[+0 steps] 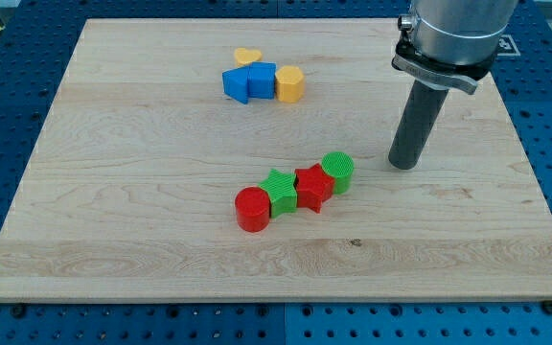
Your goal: Slide blue triangle towards top left
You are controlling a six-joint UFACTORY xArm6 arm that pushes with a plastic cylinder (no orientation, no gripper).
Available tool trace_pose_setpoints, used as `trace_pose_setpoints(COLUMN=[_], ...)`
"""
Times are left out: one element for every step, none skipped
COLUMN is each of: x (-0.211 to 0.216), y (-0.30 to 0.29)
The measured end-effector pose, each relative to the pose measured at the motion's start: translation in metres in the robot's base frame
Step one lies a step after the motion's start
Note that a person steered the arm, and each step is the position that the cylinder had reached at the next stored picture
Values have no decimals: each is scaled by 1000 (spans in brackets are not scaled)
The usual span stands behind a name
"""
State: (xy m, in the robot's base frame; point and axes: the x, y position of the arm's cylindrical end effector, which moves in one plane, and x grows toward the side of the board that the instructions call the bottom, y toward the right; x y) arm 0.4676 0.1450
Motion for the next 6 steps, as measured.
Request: trace_pose_setpoints(x=[0, 0, -1, -2, -31, -45], y=[0, 0, 1, -3, -26, -56])
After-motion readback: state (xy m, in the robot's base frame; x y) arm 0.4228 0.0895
